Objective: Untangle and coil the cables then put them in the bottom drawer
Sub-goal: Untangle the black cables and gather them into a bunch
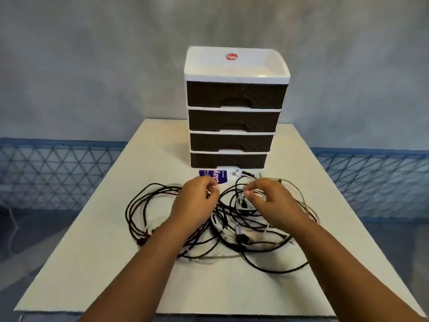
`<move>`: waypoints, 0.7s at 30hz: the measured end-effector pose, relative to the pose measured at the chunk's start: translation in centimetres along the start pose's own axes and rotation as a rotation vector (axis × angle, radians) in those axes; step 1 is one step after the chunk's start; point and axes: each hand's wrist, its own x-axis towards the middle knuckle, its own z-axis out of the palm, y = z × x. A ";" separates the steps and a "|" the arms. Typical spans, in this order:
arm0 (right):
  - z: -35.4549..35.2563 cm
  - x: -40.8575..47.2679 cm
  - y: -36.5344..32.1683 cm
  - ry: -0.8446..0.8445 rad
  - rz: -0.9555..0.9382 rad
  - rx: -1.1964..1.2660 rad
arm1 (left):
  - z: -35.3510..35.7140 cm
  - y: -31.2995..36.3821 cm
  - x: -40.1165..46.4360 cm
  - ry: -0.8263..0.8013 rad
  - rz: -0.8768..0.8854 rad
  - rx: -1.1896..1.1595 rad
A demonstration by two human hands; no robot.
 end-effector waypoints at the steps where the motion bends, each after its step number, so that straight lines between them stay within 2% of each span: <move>1: 0.6 -0.8 0.6 -0.002 0.014 0.024 | 0.5 -0.3 -0.8 -0.017 -0.015 -0.020; 6: 4.0 -6.0 4.0 -0.104 0.064 0.032 | 2.2 -2.2 -5.5 -0.086 -0.002 -0.050; 10: 5.5 -9.2 5.5 -0.149 0.046 -0.192 | 2.6 -3.4 -9.1 -0.105 0.120 0.047; 14: 6.5 -10.4 5.9 -0.122 0.024 -0.302 | 3.0 -4.4 -10.8 -0.108 0.152 0.058; 21: 7.7 -10.8 5.2 -0.078 0.068 -0.222 | 4.2 -3.4 -10.5 -0.110 0.126 0.254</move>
